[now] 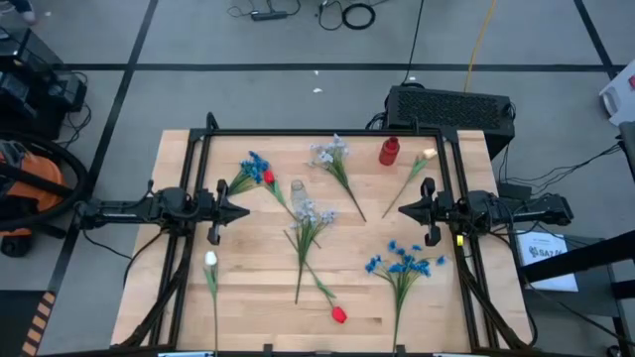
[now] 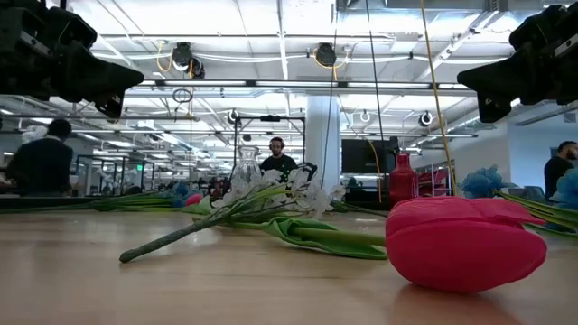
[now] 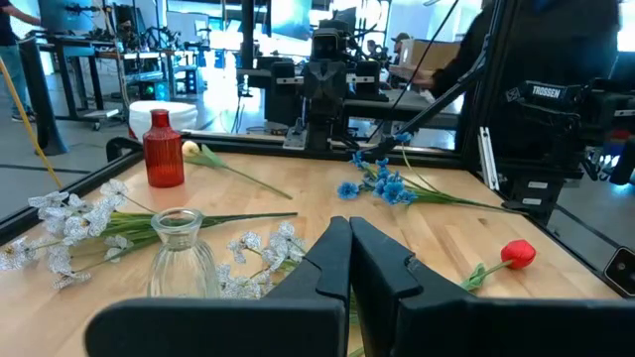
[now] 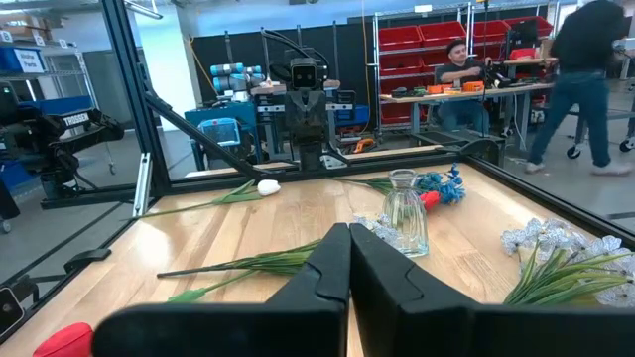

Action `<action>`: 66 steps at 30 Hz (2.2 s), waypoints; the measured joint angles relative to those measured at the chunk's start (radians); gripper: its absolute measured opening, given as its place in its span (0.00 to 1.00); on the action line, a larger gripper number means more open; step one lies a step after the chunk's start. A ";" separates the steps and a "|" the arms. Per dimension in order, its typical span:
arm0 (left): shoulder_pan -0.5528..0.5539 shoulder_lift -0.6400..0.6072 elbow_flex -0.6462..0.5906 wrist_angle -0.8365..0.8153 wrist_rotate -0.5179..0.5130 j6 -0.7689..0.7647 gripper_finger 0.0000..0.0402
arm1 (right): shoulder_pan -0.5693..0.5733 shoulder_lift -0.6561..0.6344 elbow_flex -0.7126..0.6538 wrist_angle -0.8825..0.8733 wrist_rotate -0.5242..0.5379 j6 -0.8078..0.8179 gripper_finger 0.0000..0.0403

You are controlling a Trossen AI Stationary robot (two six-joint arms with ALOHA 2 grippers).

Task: Sort flowers into vase by color

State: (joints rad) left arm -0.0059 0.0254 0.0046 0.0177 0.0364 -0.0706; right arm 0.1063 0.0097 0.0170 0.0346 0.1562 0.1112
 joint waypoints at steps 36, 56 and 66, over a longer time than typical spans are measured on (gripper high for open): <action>0.000 0.000 0.000 0.000 0.000 0.000 0.02 | 0.000 0.000 0.000 0.000 0.000 0.000 0.00; 0.000 0.000 0.000 0.000 0.000 0.000 0.02 | 0.000 0.000 0.000 0.000 0.000 0.002 0.00; 0.000 0.000 0.000 0.000 0.000 0.000 0.02 | 0.000 0.051 0.000 0.011 0.084 0.143 0.00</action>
State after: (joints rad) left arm -0.0059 0.0254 0.0044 0.0180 0.0365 -0.0707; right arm 0.1066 0.0608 0.0170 0.0457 0.2401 0.2544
